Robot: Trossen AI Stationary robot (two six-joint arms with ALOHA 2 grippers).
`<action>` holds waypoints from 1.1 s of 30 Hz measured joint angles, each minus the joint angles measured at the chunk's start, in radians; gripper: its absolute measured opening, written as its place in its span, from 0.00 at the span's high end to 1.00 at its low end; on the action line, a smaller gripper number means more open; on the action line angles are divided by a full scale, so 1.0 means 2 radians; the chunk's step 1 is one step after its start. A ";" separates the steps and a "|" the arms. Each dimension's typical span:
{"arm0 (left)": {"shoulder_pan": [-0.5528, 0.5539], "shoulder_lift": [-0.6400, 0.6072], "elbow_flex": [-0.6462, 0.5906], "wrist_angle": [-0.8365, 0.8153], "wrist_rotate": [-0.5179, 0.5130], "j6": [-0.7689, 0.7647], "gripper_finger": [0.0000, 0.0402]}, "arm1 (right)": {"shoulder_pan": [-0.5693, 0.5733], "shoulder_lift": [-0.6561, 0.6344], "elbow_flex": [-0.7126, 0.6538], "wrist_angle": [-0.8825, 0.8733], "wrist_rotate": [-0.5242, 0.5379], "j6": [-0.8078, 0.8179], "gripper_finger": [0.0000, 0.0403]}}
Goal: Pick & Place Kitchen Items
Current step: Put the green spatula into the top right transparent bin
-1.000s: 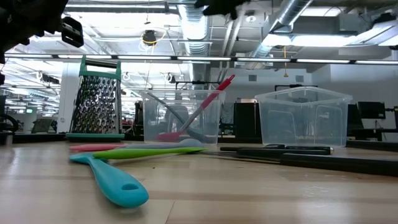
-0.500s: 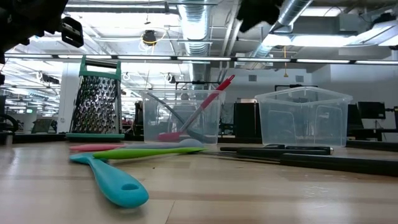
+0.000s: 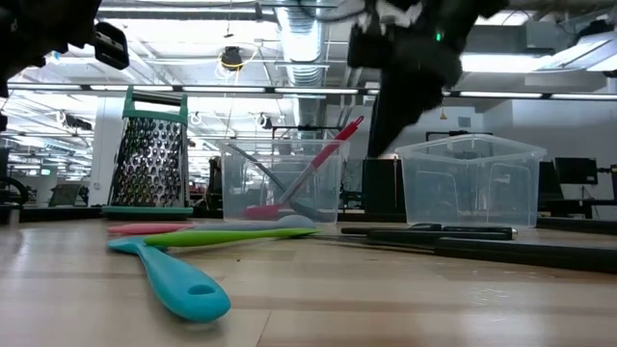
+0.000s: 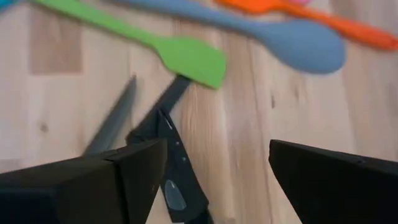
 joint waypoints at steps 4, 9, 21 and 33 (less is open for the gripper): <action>0.000 0.000 0.000 0.005 0.000 0.000 0.98 | 0.007 0.034 0.000 0.004 -0.015 -0.002 0.32; 0.000 0.000 0.000 0.004 0.000 0.000 0.98 | 0.011 0.059 0.001 0.062 -0.018 -0.043 0.32; 0.000 0.000 0.000 0.004 0.000 0.000 0.98 | -0.017 0.145 0.059 0.169 -0.061 -0.233 0.32; 0.000 0.000 0.000 0.004 0.000 0.000 0.98 | -0.038 0.221 0.127 0.105 -0.113 -0.230 0.32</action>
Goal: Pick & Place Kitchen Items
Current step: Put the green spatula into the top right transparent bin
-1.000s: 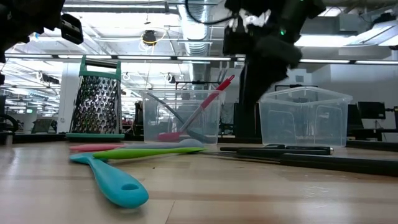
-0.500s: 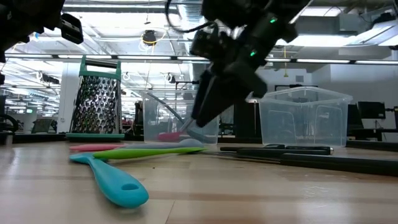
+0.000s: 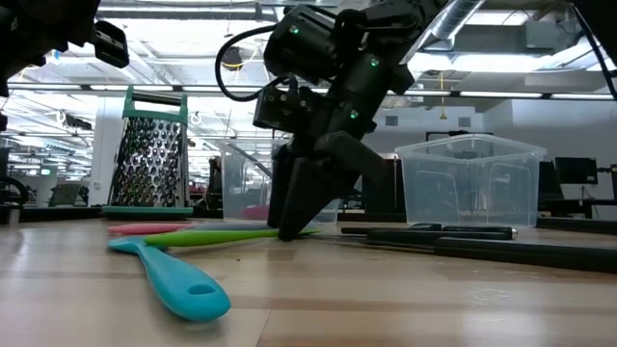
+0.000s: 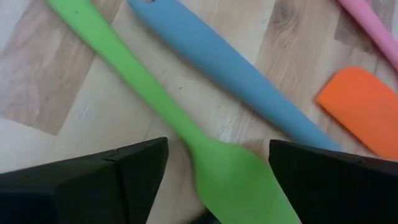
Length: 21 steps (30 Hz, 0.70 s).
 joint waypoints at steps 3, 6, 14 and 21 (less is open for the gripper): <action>0.000 0.000 0.000 0.000 0.000 0.000 0.98 | -0.005 0.001 0.000 -0.004 -0.006 0.005 0.37; 0.000 0.000 0.000 0.000 0.000 0.000 0.98 | -0.010 0.001 -0.001 -0.006 -0.013 0.006 0.48; 0.000 0.000 0.000 0.000 0.000 0.000 0.98 | -0.016 0.002 -0.002 -0.004 -0.026 -0.006 0.77; 0.000 0.000 0.000 0.000 0.000 0.000 0.98 | -0.017 0.000 -0.004 0.023 -0.015 -0.005 0.89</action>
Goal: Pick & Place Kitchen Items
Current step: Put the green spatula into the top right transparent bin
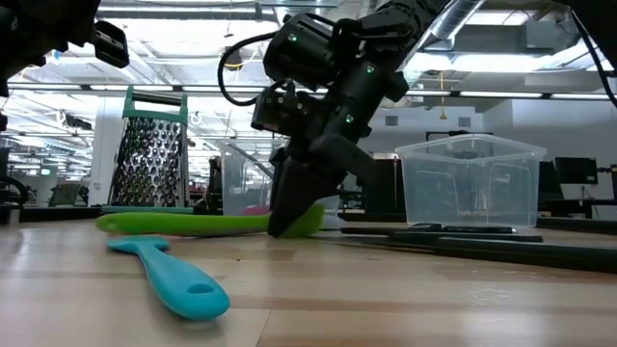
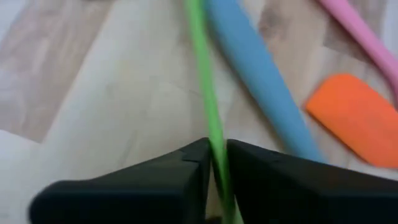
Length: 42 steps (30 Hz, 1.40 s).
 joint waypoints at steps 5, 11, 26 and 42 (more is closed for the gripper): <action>0.000 0.000 0.000 0.000 0.000 0.000 0.98 | -0.003 -0.019 -0.004 -0.009 0.003 0.009 0.97; 0.000 0.000 0.000 0.000 0.000 0.000 0.98 | -0.003 -0.096 -0.001 0.006 0.003 0.028 0.98; 0.000 0.000 0.000 0.001 0.000 0.000 0.98 | 0.003 -0.326 0.000 0.101 0.004 0.040 0.97; 0.000 0.000 0.000 0.001 0.000 0.000 0.98 | 0.052 -0.430 0.000 0.114 0.106 0.013 0.97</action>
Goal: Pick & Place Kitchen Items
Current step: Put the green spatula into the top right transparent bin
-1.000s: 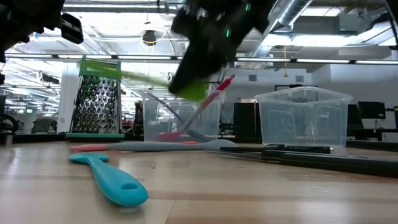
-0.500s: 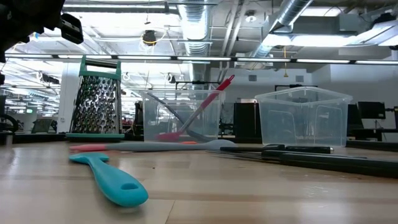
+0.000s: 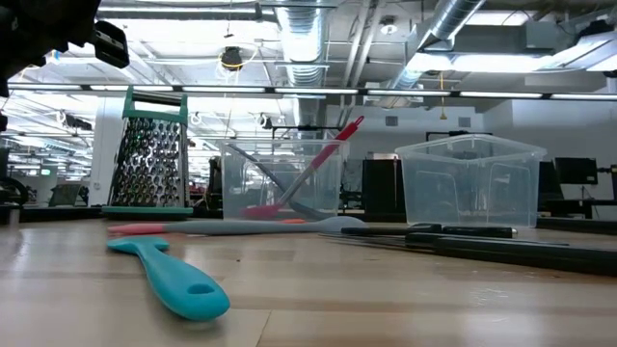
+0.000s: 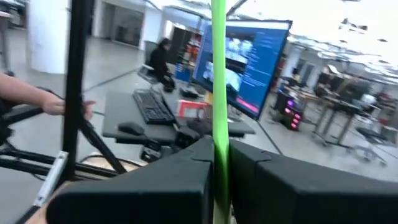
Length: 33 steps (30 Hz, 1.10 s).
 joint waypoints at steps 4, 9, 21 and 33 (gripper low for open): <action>0.000 0.000 0.000 0.000 0.000 0.000 0.98 | 0.006 0.000 0.000 -0.024 0.060 -0.004 0.97; 0.000 0.000 0.000 0.001 0.000 0.000 0.98 | -0.003 -0.012 0.000 -0.126 0.227 -0.003 0.96; 0.000 0.000 0.000 0.001 0.000 0.000 0.98 | -0.164 -0.061 0.000 -0.521 0.340 0.278 0.96; 0.000 0.000 0.000 0.001 0.000 0.000 0.98 | -0.253 -0.041 -0.059 -0.685 0.267 0.245 0.97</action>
